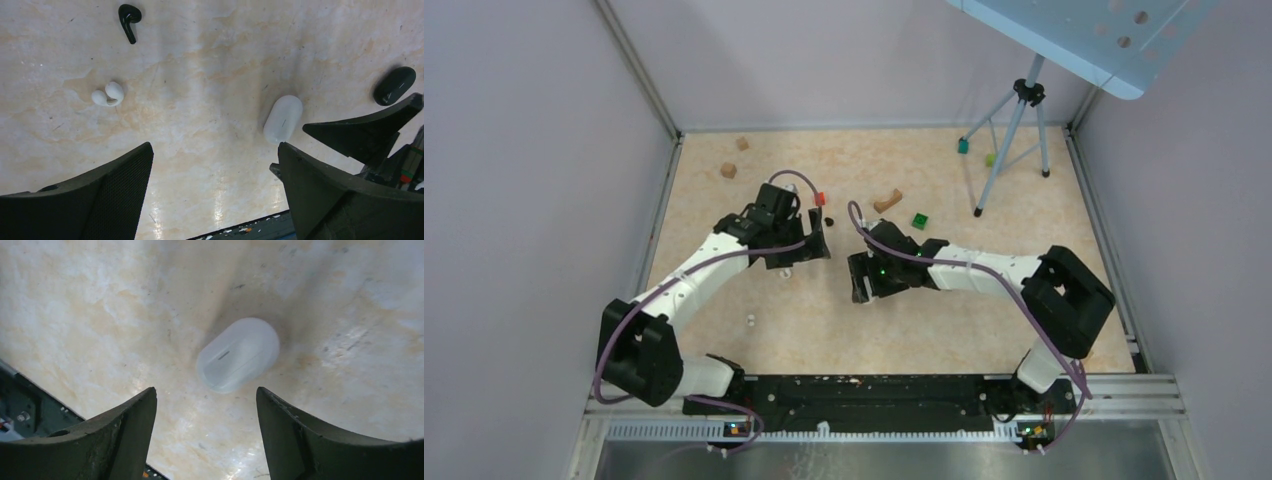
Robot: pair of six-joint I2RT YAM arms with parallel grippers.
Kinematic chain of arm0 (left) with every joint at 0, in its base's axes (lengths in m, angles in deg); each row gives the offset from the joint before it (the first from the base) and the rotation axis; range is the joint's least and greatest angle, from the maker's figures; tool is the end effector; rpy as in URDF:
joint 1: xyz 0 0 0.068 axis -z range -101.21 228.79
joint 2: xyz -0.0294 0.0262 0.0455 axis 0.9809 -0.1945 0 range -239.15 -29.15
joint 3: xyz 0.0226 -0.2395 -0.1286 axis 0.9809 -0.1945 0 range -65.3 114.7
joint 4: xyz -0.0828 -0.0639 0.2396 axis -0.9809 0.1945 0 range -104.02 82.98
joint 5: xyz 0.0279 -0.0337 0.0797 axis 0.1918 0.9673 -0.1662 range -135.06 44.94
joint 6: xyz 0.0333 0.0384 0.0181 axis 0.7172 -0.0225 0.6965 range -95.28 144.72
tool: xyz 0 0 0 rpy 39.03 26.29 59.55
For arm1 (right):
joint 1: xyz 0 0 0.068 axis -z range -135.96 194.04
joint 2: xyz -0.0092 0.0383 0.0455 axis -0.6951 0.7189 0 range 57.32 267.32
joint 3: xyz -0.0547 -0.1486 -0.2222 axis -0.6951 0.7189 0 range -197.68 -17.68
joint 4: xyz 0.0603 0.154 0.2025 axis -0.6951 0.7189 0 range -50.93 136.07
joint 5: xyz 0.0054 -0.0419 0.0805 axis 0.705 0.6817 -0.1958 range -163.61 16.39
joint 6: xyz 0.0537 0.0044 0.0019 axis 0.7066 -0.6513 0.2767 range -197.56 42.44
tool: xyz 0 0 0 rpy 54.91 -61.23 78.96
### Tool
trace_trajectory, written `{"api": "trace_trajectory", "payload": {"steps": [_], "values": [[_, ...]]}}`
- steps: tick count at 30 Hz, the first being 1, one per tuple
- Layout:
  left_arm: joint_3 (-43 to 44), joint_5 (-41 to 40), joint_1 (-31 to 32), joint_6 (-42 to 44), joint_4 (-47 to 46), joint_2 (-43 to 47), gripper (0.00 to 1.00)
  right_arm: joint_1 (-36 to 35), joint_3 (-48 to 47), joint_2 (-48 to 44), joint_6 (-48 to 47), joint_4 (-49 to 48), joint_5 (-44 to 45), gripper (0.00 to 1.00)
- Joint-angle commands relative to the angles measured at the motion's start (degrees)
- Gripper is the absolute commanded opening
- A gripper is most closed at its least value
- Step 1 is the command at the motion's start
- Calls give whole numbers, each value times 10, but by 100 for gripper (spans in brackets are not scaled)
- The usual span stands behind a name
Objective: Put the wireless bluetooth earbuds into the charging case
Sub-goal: Adjust the charging case at the center of the board.
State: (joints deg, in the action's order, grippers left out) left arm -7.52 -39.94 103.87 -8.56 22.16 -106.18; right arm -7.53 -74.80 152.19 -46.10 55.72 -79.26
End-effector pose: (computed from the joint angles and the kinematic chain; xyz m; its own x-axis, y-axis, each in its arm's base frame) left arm 0.2467 -0.1189 0.2564 -0.8803 -0.1914 -0.4340 -0.0178 0.9277 -0.3729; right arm 0.2065 0.2659 0.1850 -0.8566 -0.2438 -0.4548 -0.4314 0.8218 0.3721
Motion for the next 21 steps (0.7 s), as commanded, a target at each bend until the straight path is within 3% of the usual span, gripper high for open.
{"api": "trace_trajectory", "payload": {"steps": [1, 6, 14, 21], "values": [[7, 15, -18, -8, 3, 16, 99, 0, -57, -23, -61, 51, 101, 72], [-21, 24, -43, -20, -2, 39, 99, -1, -126, 20, -112, 120, 185, 70], [-40, 19, -52, -35, 1, 63, 99, 2, -233, 136, -106, 180, 251, 71], [-33, 13, -52, -30, 14, 58, 99, 7, -193, 125, -76, 198, 256, 71]]}}
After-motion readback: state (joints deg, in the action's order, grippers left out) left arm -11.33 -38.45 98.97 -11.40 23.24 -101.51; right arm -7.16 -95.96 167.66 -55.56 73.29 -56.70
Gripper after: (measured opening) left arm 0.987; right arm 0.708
